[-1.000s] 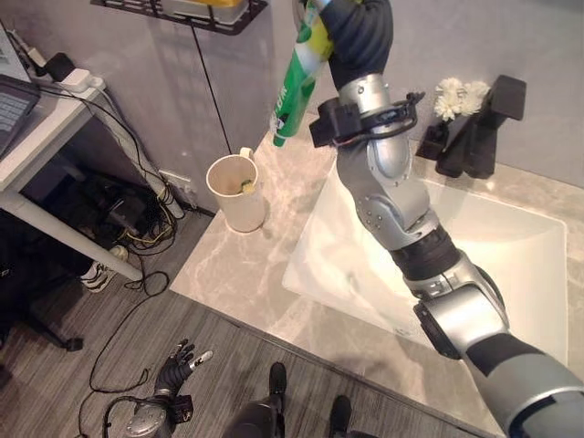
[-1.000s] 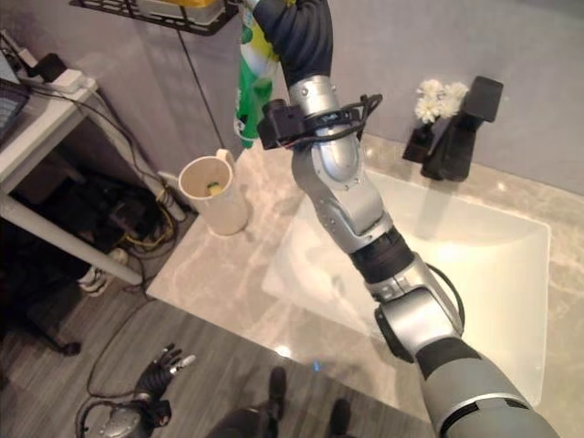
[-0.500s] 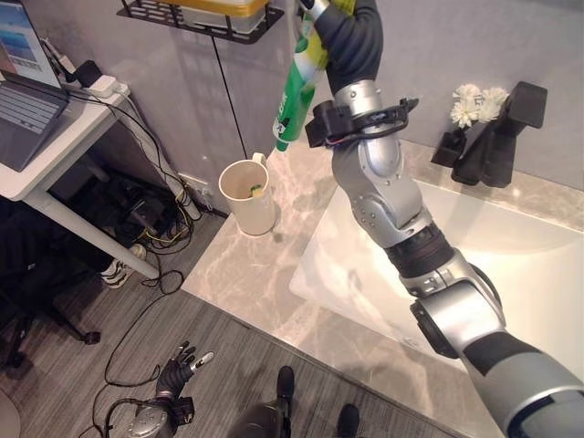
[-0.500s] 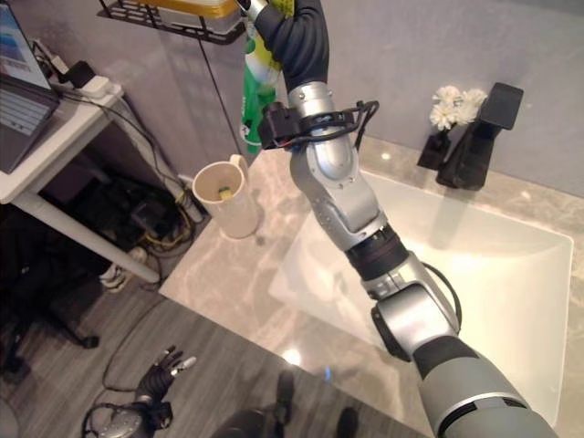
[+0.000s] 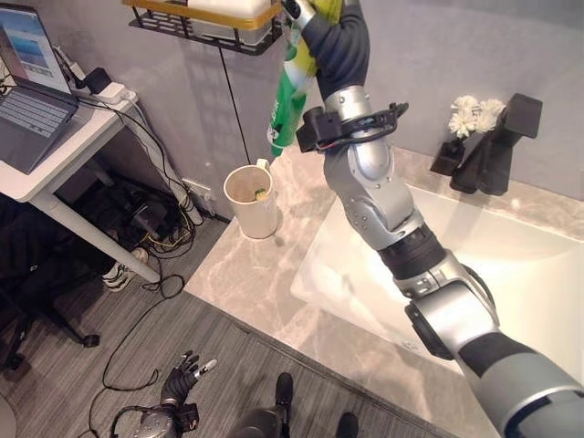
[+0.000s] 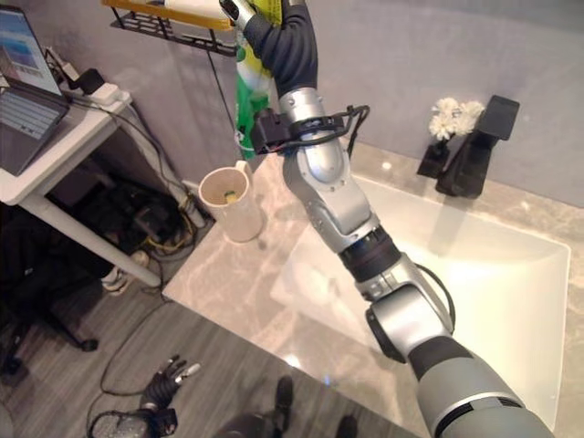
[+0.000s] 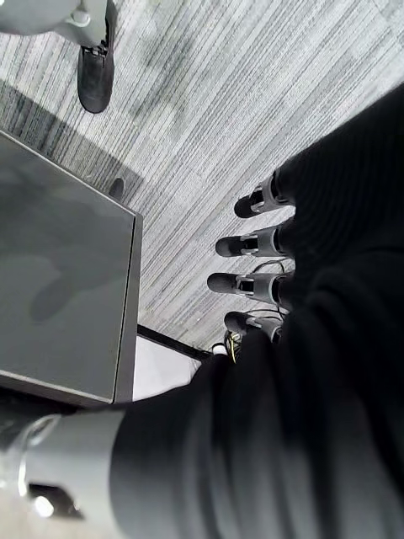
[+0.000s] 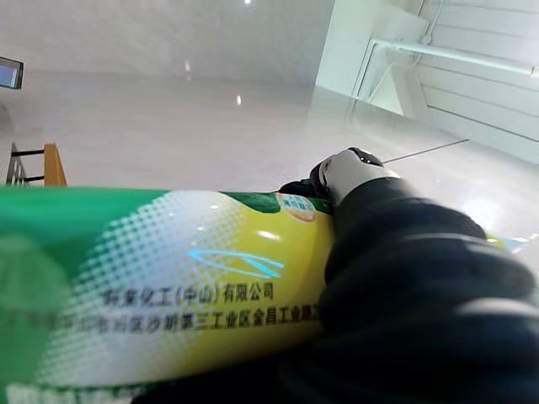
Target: Put brush and paste in cup on sink, flatten towel.
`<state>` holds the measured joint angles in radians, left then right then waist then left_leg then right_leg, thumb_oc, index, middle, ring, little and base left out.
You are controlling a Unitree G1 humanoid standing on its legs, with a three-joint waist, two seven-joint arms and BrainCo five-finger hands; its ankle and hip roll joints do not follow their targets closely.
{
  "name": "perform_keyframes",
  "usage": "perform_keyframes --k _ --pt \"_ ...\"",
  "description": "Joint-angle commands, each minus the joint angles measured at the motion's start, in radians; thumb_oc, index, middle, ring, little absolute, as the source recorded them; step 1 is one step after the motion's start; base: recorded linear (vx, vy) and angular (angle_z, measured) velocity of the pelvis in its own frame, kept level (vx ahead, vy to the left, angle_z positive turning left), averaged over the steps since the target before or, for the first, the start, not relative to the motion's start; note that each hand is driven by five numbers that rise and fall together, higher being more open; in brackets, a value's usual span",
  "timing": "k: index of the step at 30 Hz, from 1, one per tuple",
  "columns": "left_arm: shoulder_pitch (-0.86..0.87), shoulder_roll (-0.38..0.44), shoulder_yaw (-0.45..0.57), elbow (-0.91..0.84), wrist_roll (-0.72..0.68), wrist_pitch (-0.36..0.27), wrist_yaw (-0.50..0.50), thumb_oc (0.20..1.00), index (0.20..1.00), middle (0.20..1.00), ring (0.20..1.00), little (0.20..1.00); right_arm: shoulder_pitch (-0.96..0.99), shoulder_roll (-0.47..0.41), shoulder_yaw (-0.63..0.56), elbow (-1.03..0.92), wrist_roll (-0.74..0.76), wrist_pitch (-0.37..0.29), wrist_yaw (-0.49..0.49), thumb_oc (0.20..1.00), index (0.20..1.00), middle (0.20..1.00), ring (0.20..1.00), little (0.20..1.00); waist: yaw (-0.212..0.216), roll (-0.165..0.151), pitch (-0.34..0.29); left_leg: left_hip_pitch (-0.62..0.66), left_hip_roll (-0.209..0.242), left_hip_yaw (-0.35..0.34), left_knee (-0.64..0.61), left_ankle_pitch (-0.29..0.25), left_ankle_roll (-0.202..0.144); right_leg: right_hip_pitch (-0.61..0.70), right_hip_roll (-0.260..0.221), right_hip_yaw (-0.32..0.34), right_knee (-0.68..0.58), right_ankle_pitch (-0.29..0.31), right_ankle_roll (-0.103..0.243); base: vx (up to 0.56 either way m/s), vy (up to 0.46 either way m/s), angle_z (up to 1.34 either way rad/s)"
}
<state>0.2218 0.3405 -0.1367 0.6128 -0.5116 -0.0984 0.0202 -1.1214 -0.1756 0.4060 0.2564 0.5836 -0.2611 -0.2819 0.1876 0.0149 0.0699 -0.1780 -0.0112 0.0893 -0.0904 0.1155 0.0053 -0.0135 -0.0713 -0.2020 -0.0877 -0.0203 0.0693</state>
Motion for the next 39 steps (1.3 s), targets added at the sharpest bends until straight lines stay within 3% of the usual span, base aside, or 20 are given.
perform_keyframes --k 1,22,39 --pt "-0.029 0.035 -0.027 0.023 -0.014 -0.031 0.011 1.000 1.000 1.000 1.000 1.000 -0.113 0.002 -0.025 0.005 -0.003 -0.048 0.011 0.200 0.200 0.200 0.200 0.200 0.029 -0.058 -0.010 0.024 -0.016 0.022 0.003 -0.017 -0.022 0.080 -0.074 0.025 0.000 0.081 0.047 0.00 0.000 0.00" --pt "-0.040 0.030 -0.030 0.046 -0.002 -0.045 0.018 1.000 1.000 1.000 1.000 1.000 -0.094 0.000 -0.031 0.067 -0.031 -0.034 -0.004 0.200 0.200 0.200 0.200 0.200 0.046 -0.059 0.009 -0.006 -0.035 0.022 0.003 -0.021 -0.016 0.066 -0.089 0.020 0.000 0.099 0.058 0.01 0.013 0.04" --pt "-0.056 0.010 -0.025 0.079 -0.001 -0.037 0.028 1.000 1.000 1.000 1.000 1.000 -0.039 0.032 -0.003 0.063 0.020 -0.033 0.028 0.200 0.200 0.200 0.200 0.200 0.016 -0.070 0.022 0.011 -0.027 0.043 0.003 -0.032 -0.015 0.072 -0.084 0.039 0.000 0.106 0.052 0.00 -0.001 -0.02"
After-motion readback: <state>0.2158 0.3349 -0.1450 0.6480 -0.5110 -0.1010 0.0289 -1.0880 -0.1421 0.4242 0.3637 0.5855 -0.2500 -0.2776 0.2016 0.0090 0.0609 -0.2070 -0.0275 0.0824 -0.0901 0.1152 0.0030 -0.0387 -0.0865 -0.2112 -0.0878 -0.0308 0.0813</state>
